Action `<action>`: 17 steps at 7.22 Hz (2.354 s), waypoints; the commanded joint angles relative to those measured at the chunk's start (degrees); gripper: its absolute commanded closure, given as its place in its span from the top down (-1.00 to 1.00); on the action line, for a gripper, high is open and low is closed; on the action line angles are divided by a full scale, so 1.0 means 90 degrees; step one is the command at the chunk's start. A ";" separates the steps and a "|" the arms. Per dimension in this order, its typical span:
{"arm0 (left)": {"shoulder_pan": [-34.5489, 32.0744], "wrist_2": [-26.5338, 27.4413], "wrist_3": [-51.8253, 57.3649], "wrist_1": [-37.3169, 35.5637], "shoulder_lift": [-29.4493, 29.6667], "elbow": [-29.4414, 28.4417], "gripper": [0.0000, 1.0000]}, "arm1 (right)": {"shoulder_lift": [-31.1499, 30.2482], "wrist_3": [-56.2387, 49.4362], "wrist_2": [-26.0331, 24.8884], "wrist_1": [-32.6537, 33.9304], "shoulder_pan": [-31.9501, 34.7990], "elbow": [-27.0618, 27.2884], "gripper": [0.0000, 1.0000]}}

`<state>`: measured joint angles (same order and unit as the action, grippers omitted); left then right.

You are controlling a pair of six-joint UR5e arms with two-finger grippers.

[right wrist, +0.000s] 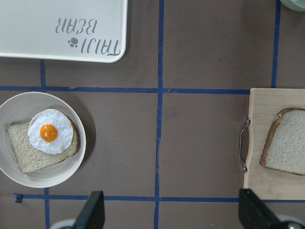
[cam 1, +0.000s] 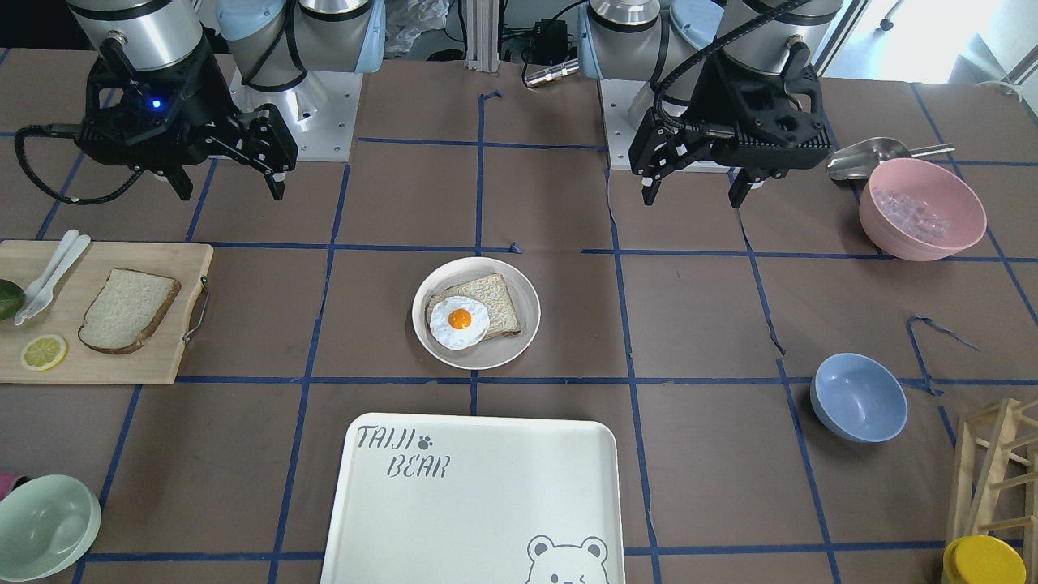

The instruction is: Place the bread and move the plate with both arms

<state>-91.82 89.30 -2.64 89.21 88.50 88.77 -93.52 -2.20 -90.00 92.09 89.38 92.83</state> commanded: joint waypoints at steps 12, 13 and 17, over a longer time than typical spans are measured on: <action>0.0007 0.0000 0.0000 0.0000 0.0000 0.0000 1.00 | 0.0633 0.0000 -0.0215 0.0040 -0.0923 0.0076 1.00; 0.0007 0.0000 0.0000 0.0000 0.0000 0.0000 1.00 | 0.0944 -0.0038 -0.0157 0.0128 -0.1266 0.0066 1.00; 0.0007 0.0000 0.0000 0.0000 0.0000 0.0000 1.00 | 0.1669 0.0030 -0.0234 0.1337 -0.1688 0.0541 0.51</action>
<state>-91.76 89.30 -2.64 89.21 88.48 88.77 -79.84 -1.98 -92.09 100.98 75.64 95.20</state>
